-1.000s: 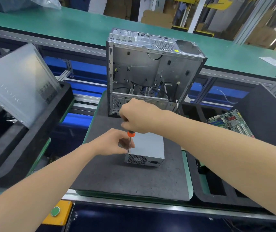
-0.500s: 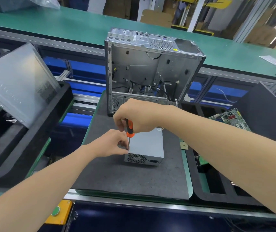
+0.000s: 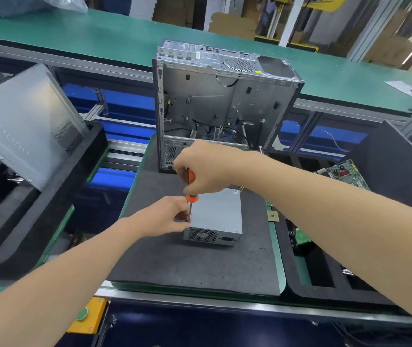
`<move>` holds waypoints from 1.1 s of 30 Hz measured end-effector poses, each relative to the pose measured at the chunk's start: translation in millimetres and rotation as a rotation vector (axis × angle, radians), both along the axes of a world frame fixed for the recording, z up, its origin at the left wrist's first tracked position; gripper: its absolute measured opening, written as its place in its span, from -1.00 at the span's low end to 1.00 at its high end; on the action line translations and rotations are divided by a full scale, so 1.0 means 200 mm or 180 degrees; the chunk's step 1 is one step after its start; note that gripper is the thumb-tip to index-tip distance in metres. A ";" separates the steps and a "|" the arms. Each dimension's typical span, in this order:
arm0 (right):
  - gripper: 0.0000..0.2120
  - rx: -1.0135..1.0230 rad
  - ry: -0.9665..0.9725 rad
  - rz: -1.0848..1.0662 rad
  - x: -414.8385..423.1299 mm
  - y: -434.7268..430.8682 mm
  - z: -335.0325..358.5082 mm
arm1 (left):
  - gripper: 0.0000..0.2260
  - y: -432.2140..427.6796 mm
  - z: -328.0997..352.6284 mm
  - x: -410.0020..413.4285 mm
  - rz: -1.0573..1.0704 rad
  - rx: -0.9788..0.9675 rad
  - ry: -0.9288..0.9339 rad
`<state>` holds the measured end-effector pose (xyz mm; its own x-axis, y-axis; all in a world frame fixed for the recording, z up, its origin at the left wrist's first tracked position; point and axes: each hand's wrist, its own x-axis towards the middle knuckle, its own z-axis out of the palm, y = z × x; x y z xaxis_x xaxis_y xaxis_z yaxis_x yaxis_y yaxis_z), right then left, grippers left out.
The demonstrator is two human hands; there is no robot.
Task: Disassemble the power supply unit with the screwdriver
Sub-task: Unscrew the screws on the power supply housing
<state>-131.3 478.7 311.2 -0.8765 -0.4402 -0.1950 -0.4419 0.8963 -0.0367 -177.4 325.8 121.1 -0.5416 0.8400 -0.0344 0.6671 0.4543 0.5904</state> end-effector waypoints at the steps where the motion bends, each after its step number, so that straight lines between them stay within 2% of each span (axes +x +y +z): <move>1: -0.89 0.0001 0.0059 -0.0026 0.00 0.00 0.00 | -0.87 0.00 0.00 0.00 0.0005 -0.0023 -0.0027; 6: -0.89 -0.0053 0.0031 -0.0130 -0.02 0.02 0.03 | -0.88 0.01 0.00 -0.01 0.0089 -0.0076 -0.0053; 11: -0.89 -0.0314 0.0189 -0.0363 -0.03 0.04 0.02 | -0.82 -0.03 0.01 -0.05 0.0489 -0.0022 -0.0055; 15: -0.92 -0.0510 0.0248 -0.0606 -0.04 0.03 -0.01 | -0.93 -0.11 0.00 -0.10 0.0661 -0.0182 -0.0016; 21: -0.87 -0.0539 0.0140 -0.0871 -0.08 -0.01 -0.07 | -0.93 -0.28 -0.12 -0.15 0.1522 -0.0181 0.0056; 26: -0.89 -0.0576 0.0071 -0.0924 -0.10 -0.02 -0.13 | -0.93 -0.34 -0.25 -0.12 0.1722 -0.0239 -0.0090; 33: -0.91 -0.0636 0.0059 -0.1023 -0.12 0.00 -0.17 | -0.95 -0.26 -0.35 -0.14 0.2089 0.0041 -0.0156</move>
<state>-154.4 478.4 277.7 -0.9786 -0.1698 -0.1160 -0.1415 0.9653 -0.2194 -205.4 273.4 51.5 -0.9396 0.3362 -0.0643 0.2260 0.7504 0.6211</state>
